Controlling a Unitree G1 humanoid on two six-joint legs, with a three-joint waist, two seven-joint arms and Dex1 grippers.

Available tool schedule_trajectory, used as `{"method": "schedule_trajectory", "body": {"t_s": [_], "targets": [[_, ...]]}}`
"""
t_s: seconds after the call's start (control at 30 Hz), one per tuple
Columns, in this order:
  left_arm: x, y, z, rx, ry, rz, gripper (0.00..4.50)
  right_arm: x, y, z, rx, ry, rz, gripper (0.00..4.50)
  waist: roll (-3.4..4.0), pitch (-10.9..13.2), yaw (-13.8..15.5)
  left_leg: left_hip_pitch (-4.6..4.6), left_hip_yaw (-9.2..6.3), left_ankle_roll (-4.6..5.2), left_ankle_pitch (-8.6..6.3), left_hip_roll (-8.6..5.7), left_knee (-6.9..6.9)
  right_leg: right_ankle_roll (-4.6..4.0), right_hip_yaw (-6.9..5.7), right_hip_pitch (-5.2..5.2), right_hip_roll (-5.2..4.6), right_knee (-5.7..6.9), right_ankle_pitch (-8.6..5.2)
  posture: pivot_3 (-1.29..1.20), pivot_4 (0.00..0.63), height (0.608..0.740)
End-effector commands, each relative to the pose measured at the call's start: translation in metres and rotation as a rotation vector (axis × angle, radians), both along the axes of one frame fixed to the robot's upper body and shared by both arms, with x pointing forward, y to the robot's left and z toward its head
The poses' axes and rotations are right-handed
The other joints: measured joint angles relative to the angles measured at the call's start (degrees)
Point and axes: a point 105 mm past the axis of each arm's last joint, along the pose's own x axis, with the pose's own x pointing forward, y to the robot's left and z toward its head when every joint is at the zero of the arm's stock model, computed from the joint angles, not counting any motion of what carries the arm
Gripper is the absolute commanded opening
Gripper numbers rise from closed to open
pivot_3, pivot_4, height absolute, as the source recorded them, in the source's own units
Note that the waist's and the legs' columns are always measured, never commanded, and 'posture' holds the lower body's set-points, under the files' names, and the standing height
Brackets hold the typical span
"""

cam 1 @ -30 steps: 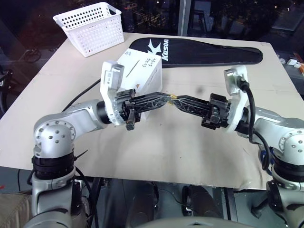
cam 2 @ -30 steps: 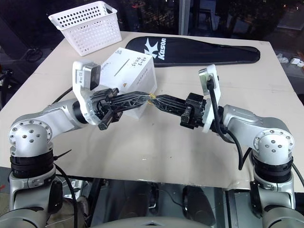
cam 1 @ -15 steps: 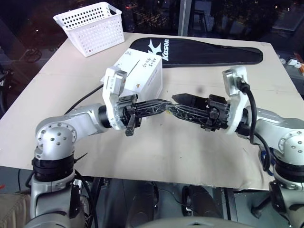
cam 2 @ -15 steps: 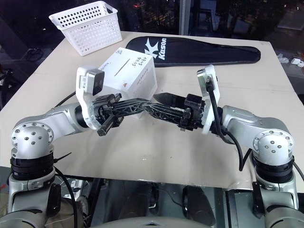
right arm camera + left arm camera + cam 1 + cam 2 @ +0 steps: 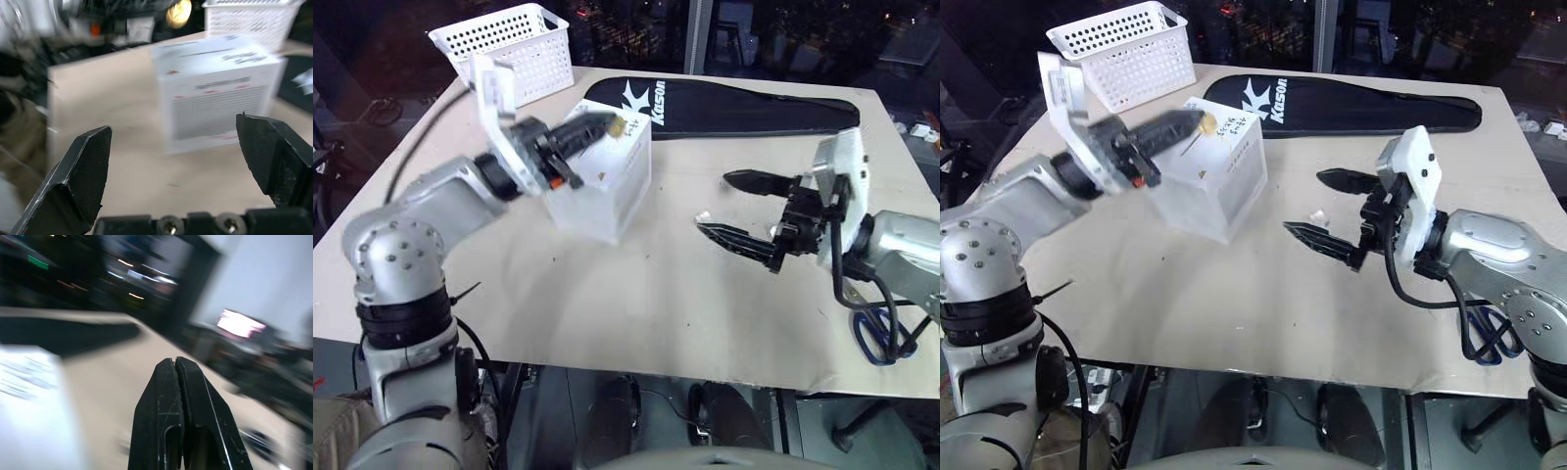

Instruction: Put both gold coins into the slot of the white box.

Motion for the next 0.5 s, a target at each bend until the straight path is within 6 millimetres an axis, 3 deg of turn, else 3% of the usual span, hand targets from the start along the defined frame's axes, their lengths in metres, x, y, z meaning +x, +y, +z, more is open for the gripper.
{"method": "schedule_trajectory", "body": {"t_s": [0.03, 0.2, 0.27, 0.5], "targets": [[0.025, 0.017, 0.011, 0.049, 0.001, 0.229, 0.0, -0.007, -0.012, 0.028, -0.009, -0.199, -0.012, 4.39, -0.03, 0.02, 0.14, -0.02, -0.01, 0.0, 0.0, 0.0, 0.0, 0.0, -0.01, 0.0, 0.0, 0.0, 0.0, 0.0, 0.15, 0.74], [0.047, 0.025, 0.008, 0.055, 0.115, 0.33, 0.0, -0.007, -0.018, 0.035, -0.02, -0.262, -0.018, 4.39, -0.04, 0.03, 0.08, -0.02, -0.03, -0.01, 0.01, 0.01, -0.02, 0.0, -0.03, -0.01, 0.01, -0.01, 0.0, 0.0, 0.15, 0.74], [0.054, 0.033, 0.003, 0.054, 0.176, 0.379, 0.0, -0.008, -0.02, 0.028, -0.023, -0.262, -0.031, 4.39, -0.05, 0.03, 0.05, -0.02, -0.02, -0.02, 0.01, 0.01, -0.02, -0.01, -0.03, -0.01, -0.01, -0.01, 0.01, 0.0, 0.15, 0.74], [0.058, 0.033, -0.017, 0.09, 0.294, 0.341, 0.0, -0.01, -0.016, 0.019, -0.006, -0.266, -0.05, 4.39, -0.06, 0.04, -0.2, -0.02, 0.0, -0.25, 0.15, 0.02, -0.02, -0.05, -0.04, -0.01, -0.08, -0.01, 0.03, 0.0, 0.15, 0.74]]}}
